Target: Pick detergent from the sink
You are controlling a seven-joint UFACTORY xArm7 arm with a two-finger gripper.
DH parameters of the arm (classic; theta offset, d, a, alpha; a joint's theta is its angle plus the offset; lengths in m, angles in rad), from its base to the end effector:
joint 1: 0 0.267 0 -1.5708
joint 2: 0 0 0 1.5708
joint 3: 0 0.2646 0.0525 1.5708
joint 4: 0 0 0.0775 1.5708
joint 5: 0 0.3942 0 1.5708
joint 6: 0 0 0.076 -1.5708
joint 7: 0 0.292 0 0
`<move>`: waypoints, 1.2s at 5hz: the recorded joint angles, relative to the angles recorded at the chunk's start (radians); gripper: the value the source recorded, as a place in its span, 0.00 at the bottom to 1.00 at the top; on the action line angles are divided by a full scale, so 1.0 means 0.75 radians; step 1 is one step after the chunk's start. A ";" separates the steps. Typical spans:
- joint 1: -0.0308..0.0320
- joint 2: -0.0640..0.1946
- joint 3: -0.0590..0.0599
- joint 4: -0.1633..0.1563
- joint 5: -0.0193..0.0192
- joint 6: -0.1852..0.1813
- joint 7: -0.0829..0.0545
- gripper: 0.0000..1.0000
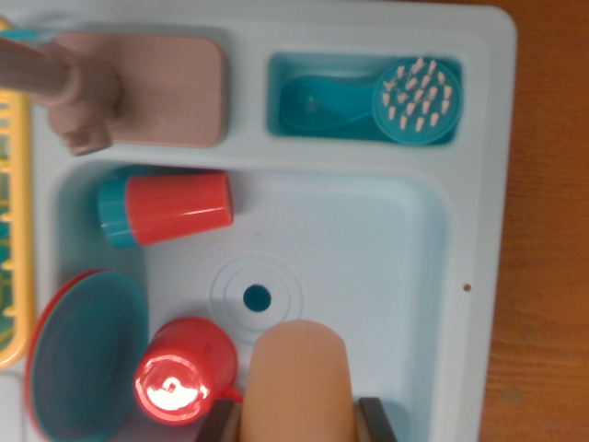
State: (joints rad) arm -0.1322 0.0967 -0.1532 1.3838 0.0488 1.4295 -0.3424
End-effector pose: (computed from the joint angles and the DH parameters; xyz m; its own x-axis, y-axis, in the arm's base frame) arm 0.4948 -0.1318 0.1902 0.9912 0.0508 -0.1219 0.0415 -0.9961 -0.0776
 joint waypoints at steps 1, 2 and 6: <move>0.0000 0.000 0.000 0.000 0.0000 0.000 0.000 1.00; 0.0005 -0.015 -0.001 0.039 -0.0034 0.053 0.004 1.00; 0.0013 -0.039 -0.002 0.102 -0.0089 0.140 0.010 1.00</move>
State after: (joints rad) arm -0.1313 0.0678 -0.1547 1.4601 0.0421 1.5342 -0.3353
